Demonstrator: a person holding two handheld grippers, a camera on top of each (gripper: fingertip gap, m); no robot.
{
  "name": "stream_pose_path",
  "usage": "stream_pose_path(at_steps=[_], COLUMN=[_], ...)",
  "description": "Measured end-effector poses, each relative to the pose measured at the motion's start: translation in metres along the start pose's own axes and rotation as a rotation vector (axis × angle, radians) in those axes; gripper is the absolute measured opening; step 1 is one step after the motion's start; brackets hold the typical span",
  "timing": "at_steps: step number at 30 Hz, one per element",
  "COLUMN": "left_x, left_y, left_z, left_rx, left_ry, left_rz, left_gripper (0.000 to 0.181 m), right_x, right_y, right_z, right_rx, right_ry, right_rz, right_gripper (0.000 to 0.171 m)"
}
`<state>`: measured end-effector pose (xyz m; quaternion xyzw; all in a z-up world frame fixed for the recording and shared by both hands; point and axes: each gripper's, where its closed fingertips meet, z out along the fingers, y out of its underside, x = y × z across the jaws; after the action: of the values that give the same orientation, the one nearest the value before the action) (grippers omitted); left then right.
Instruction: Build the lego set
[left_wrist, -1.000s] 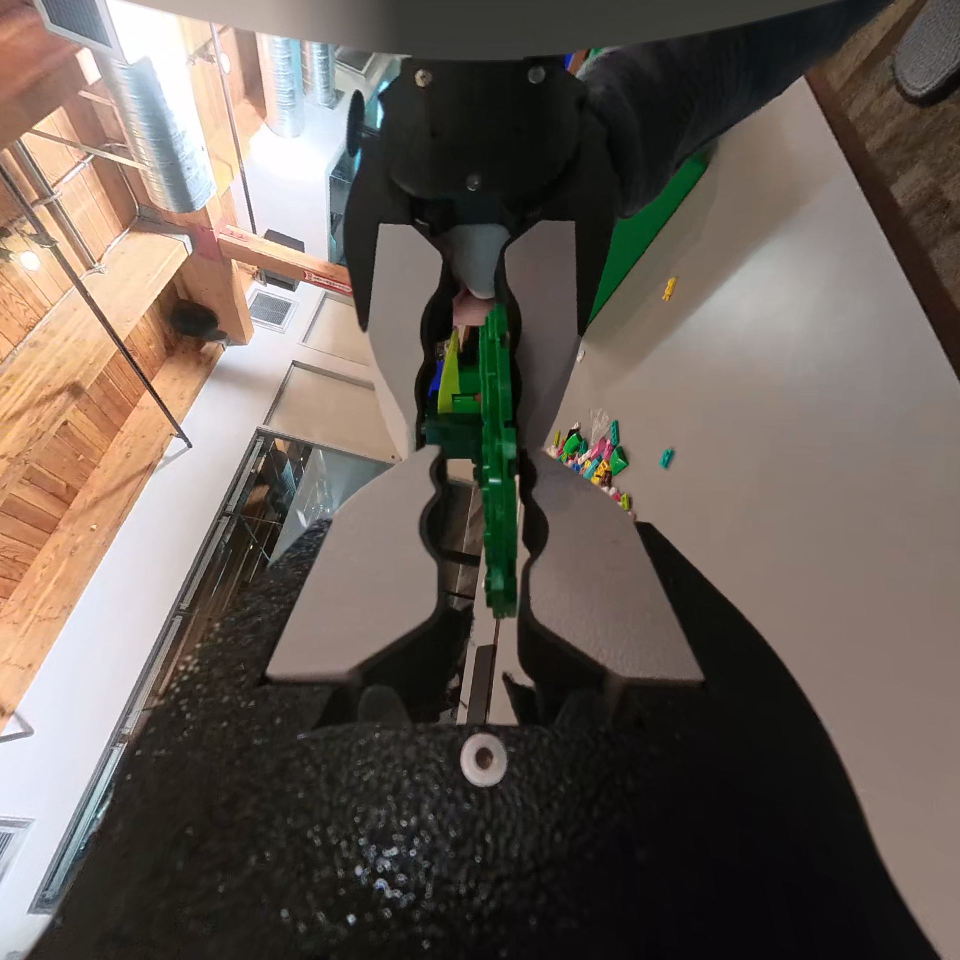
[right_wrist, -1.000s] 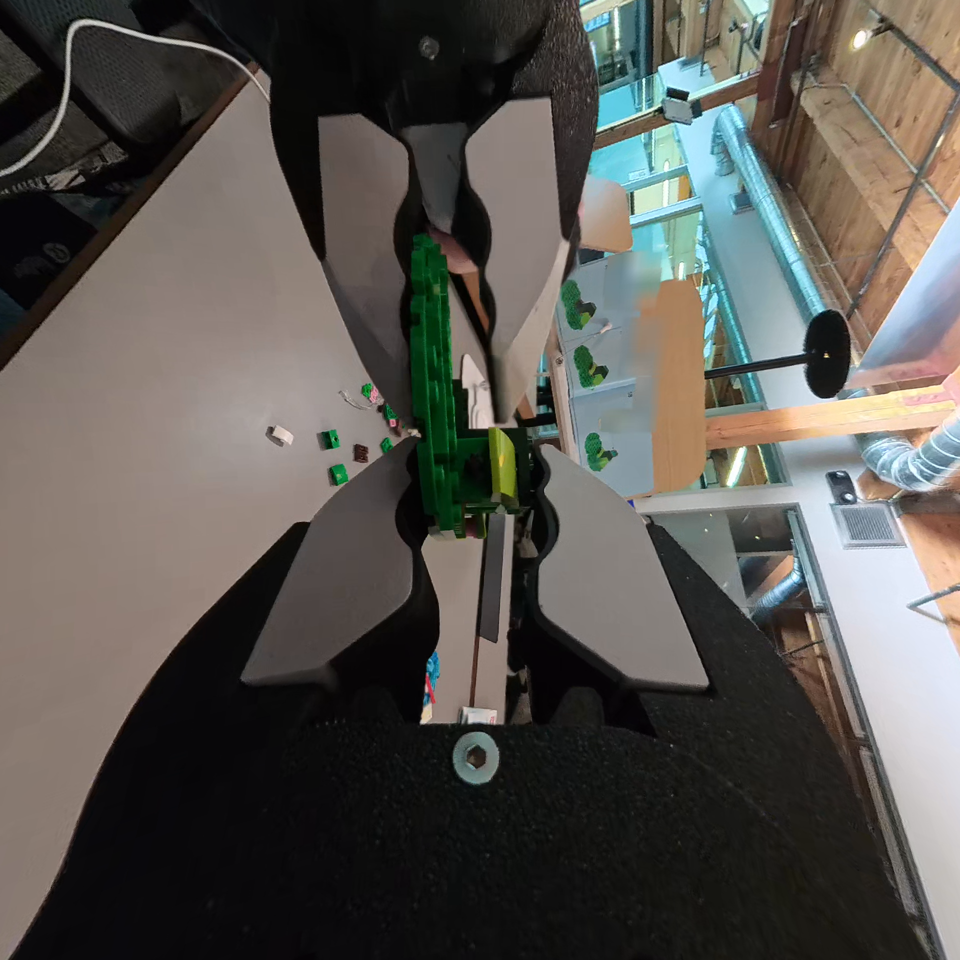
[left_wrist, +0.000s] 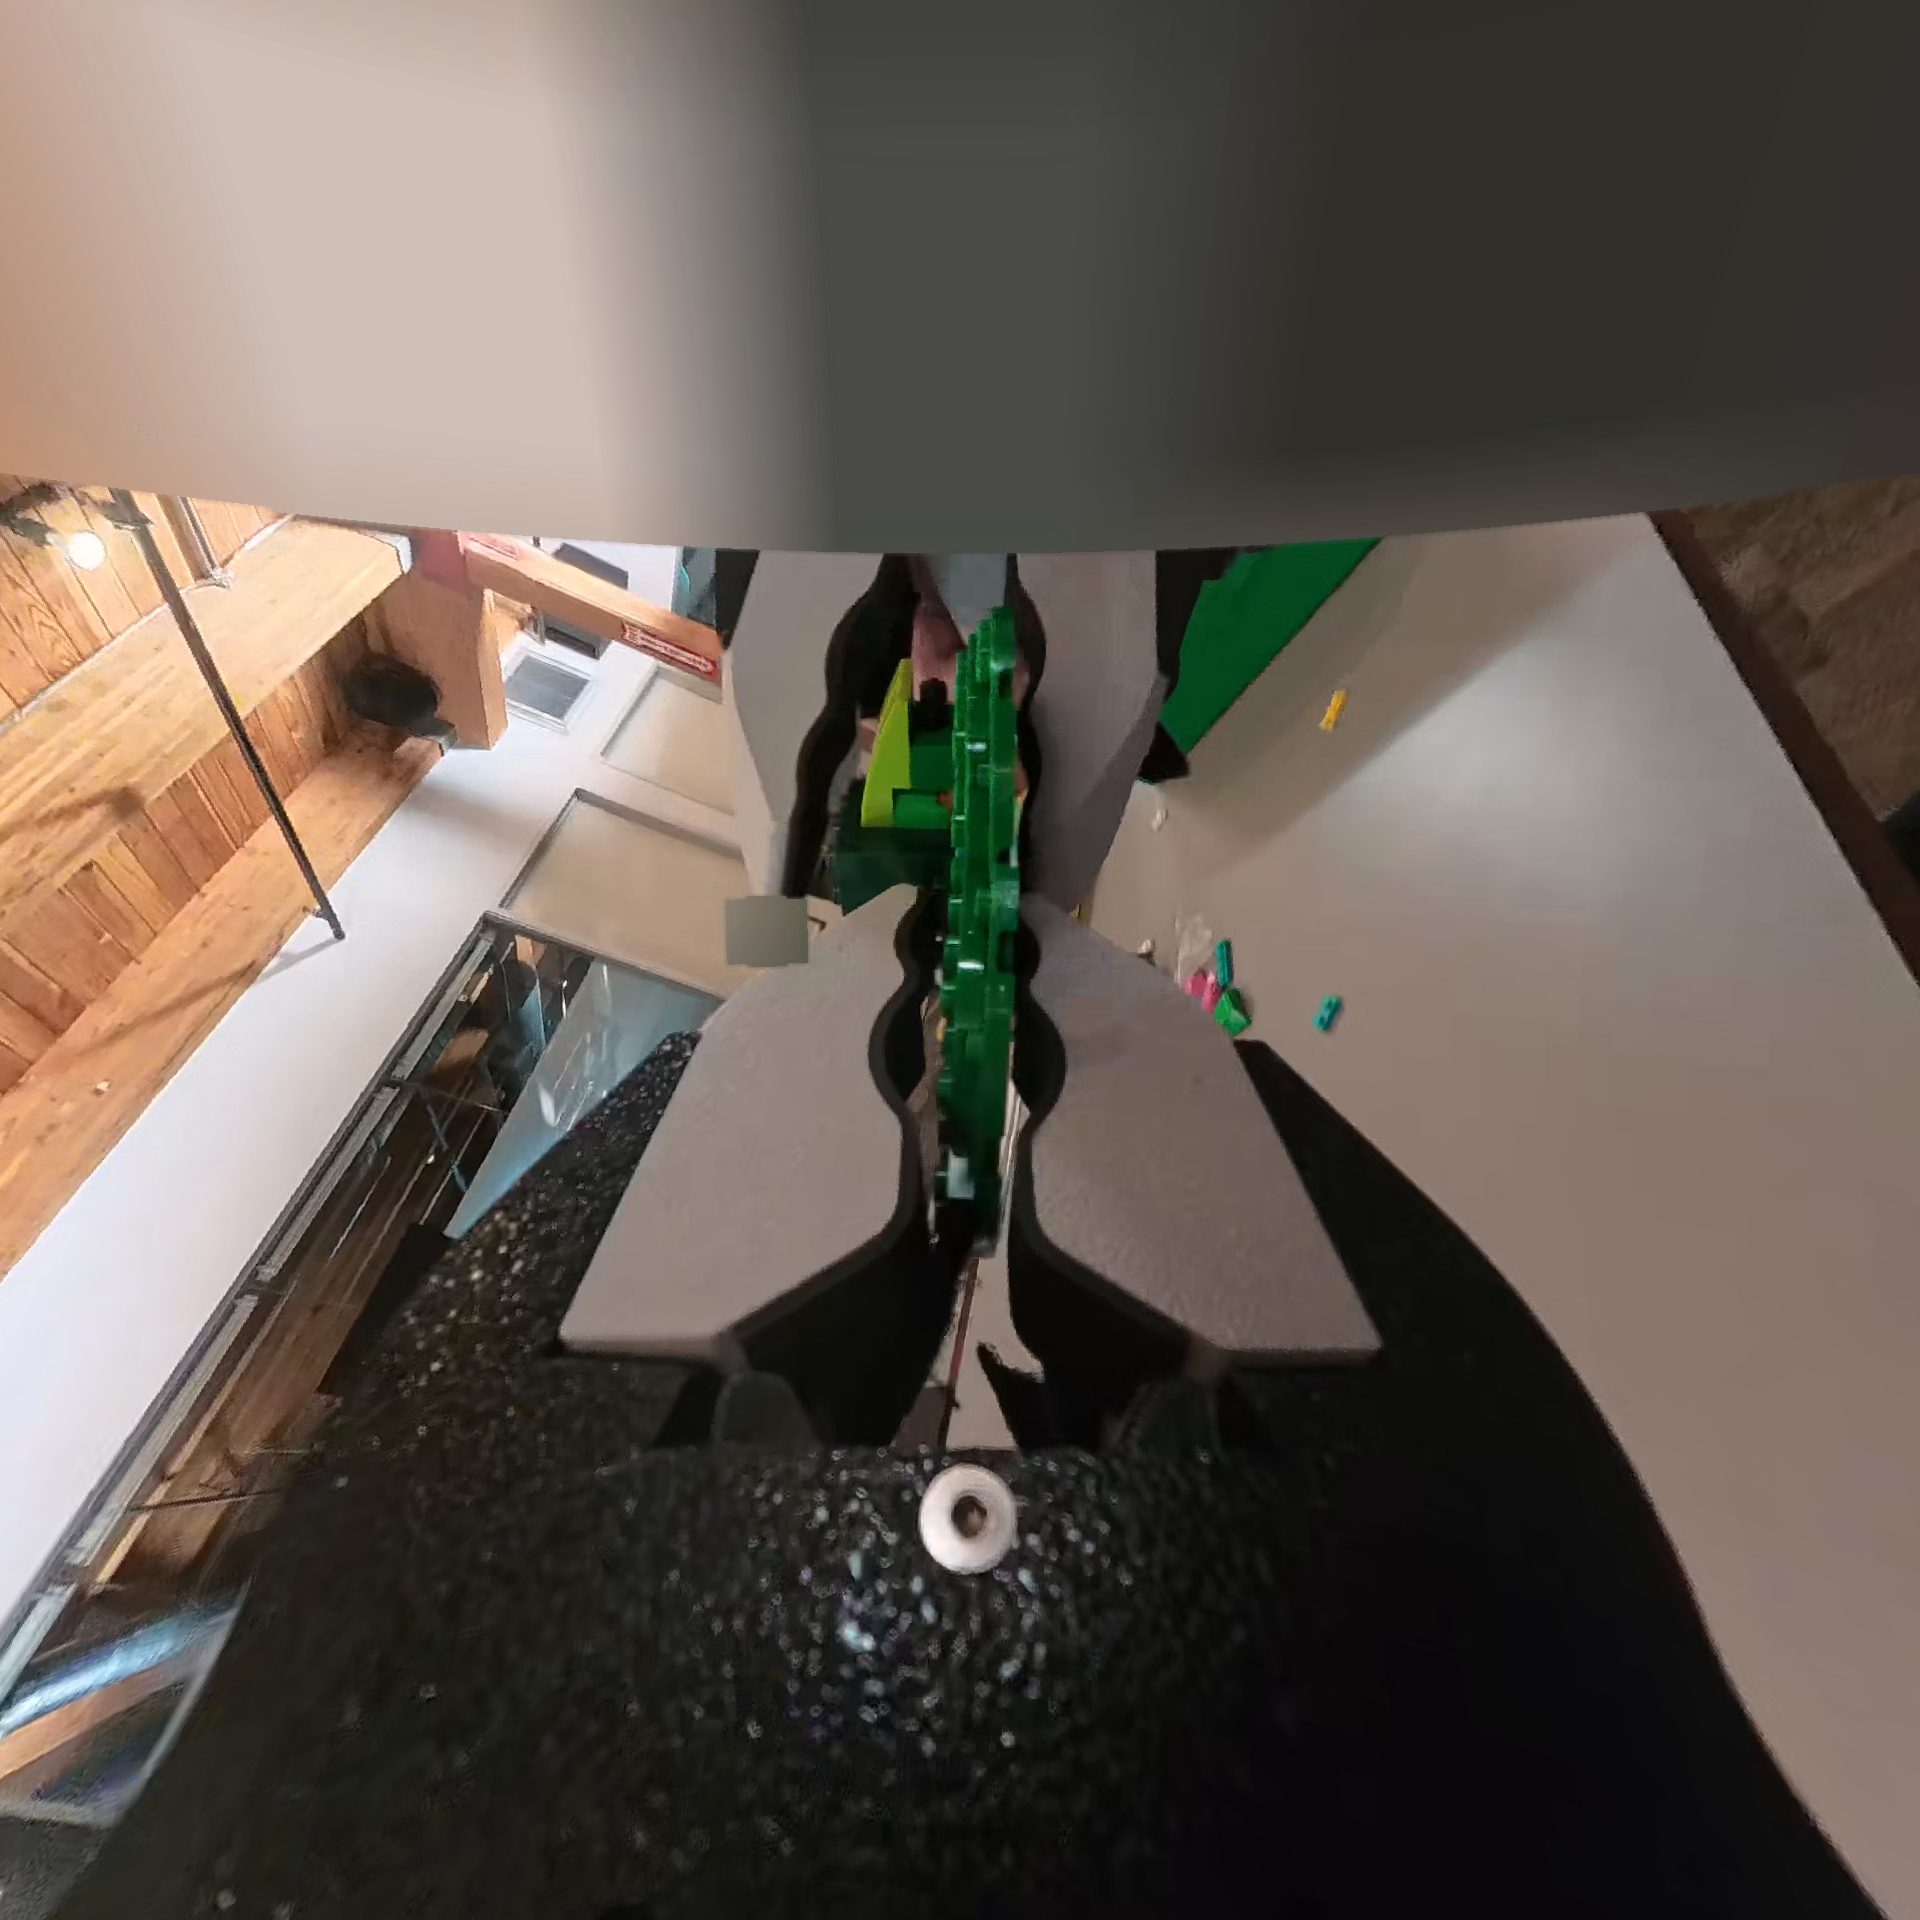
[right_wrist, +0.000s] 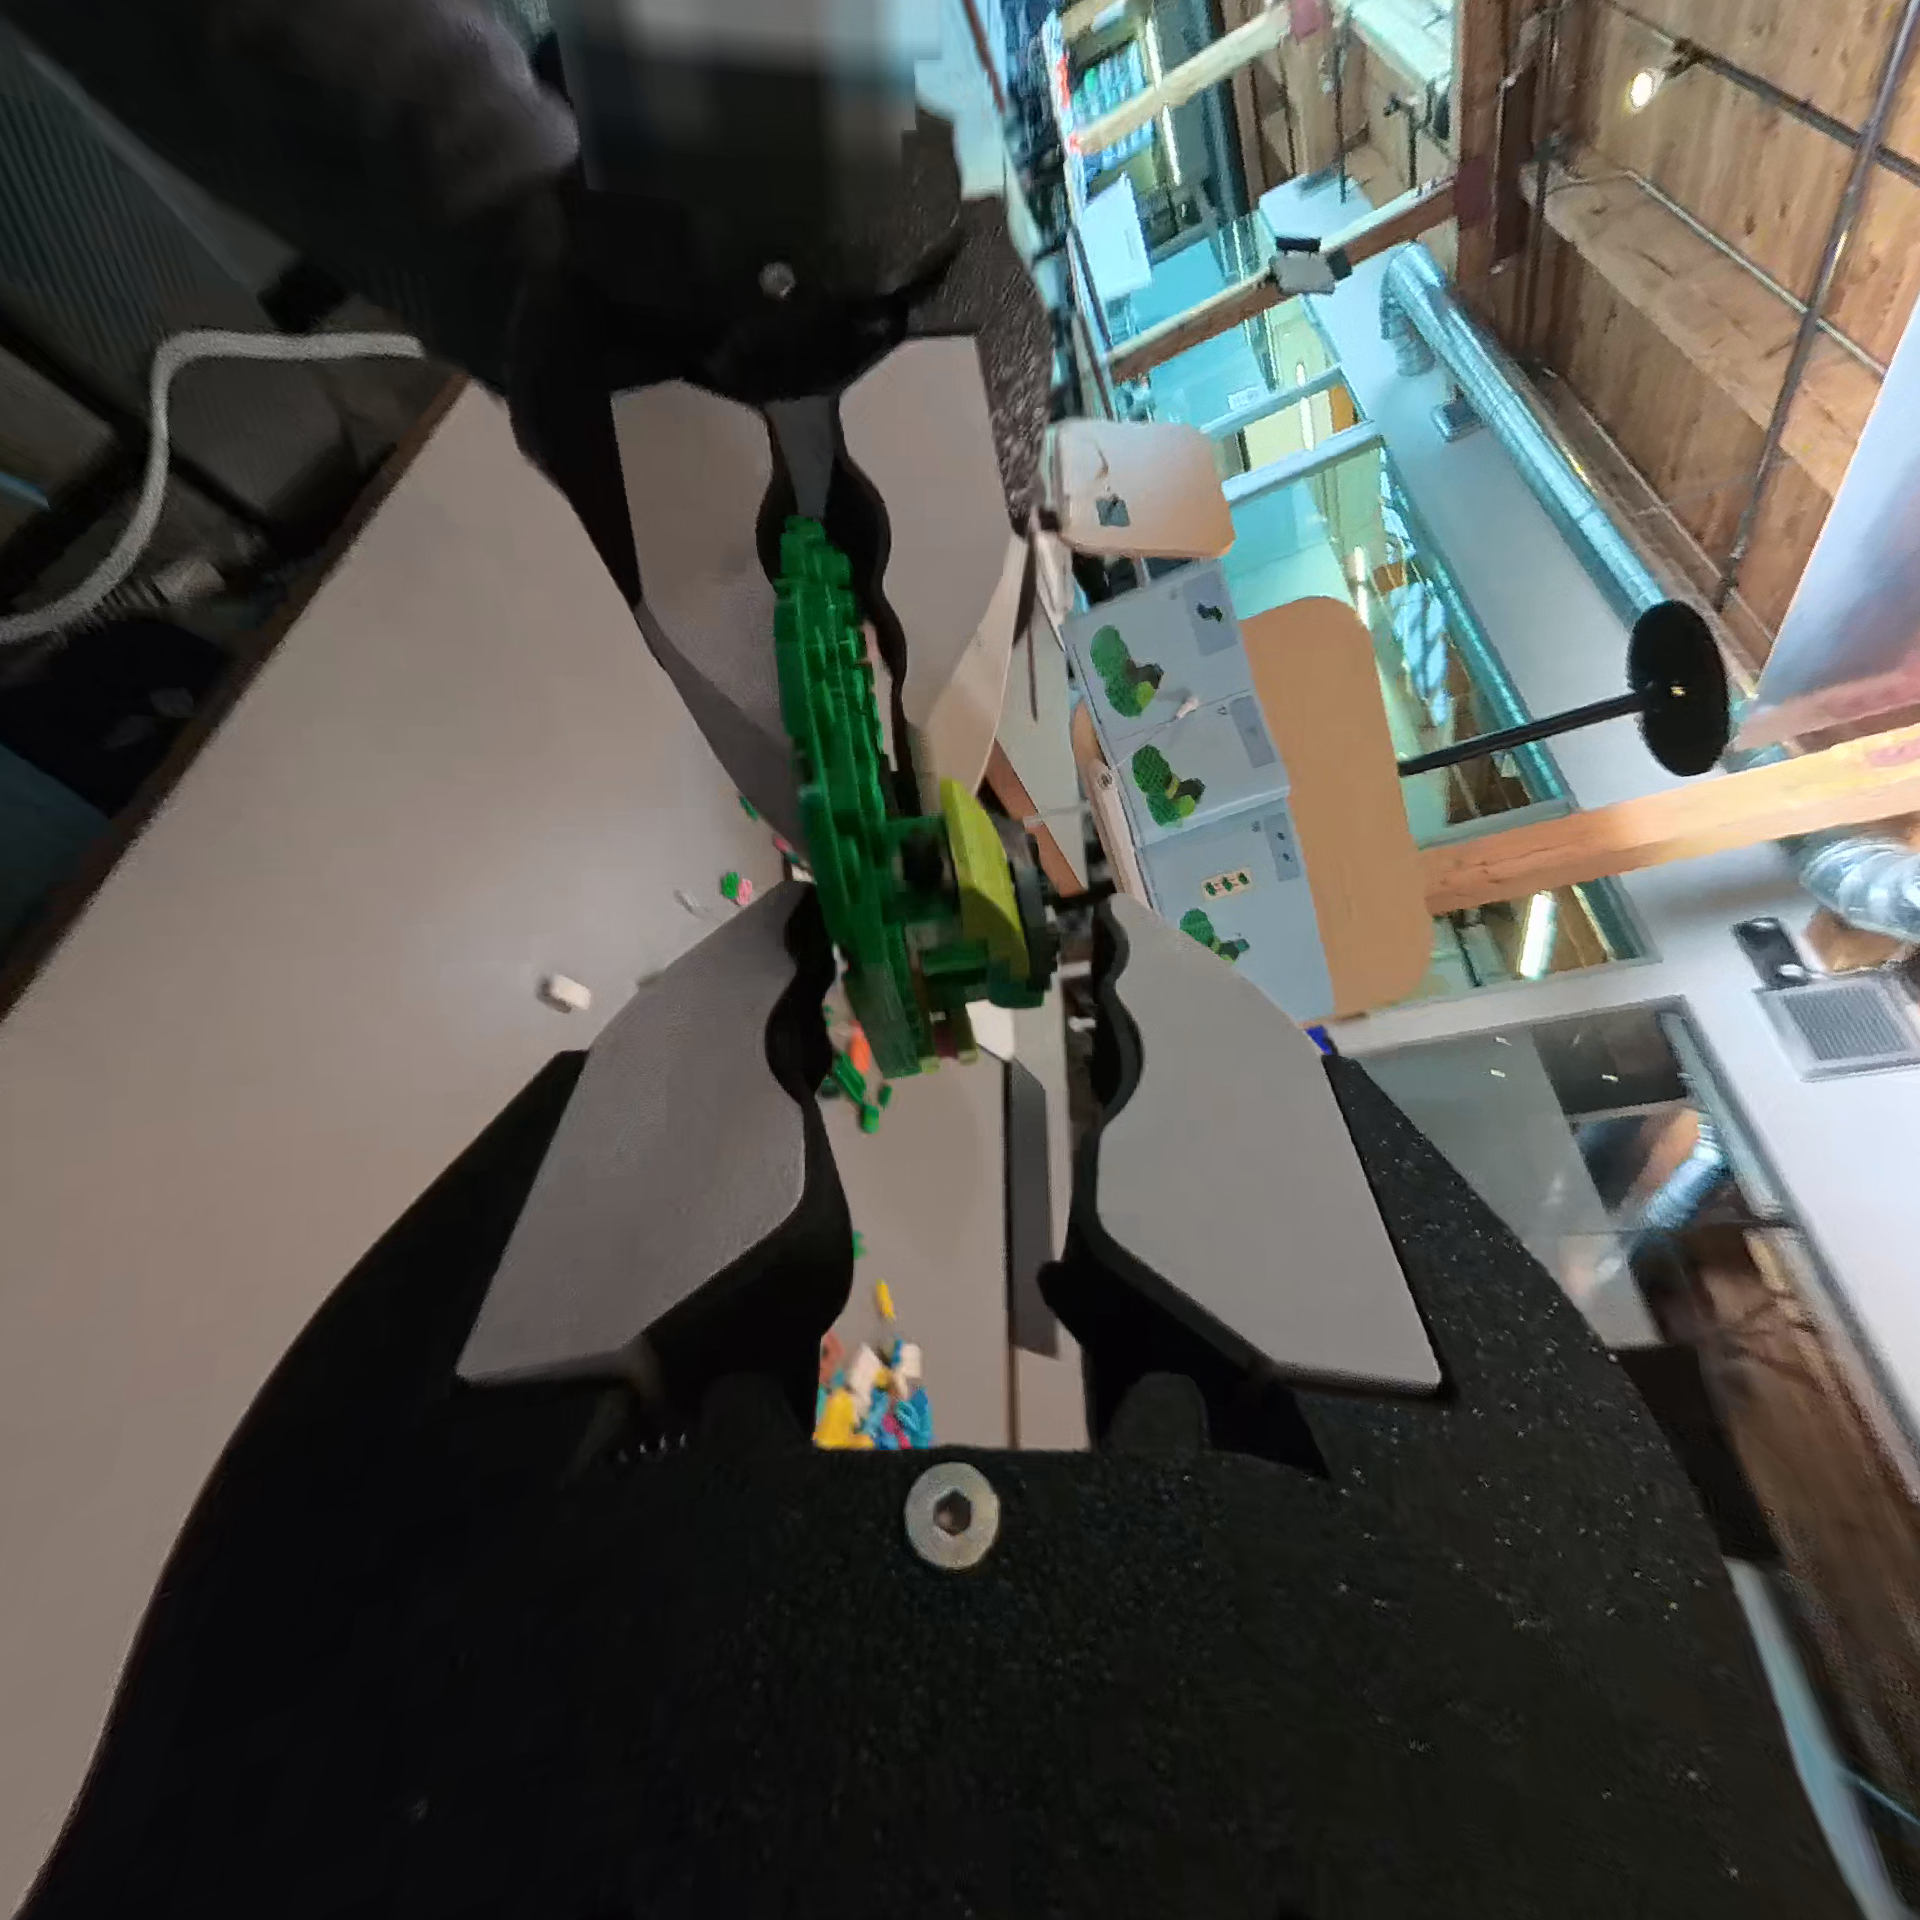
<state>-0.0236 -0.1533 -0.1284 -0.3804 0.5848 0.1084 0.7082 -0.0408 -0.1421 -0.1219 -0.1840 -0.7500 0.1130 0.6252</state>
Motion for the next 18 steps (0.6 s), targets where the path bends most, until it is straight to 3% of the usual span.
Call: stream_pose_path(at_steps=[4,18], left_x=[-0.004,0.004], left_y=[-0.007,-0.013], left_z=[-0.008,-0.009], left_rx=[0.099,0.125], left_ry=[0.027,0.058], left_rz=[-0.093,-0.046], left_gripper=[0.011,0.011], right_x=[0.004,-0.010], right_y=[-0.016,-0.017], right_z=[-0.009,-0.004], right_rx=[0.121,0.109], right_ry=[-0.035,-0.071], right_rz=[0.071,-0.096], right_gripper=[0.048,0.035])
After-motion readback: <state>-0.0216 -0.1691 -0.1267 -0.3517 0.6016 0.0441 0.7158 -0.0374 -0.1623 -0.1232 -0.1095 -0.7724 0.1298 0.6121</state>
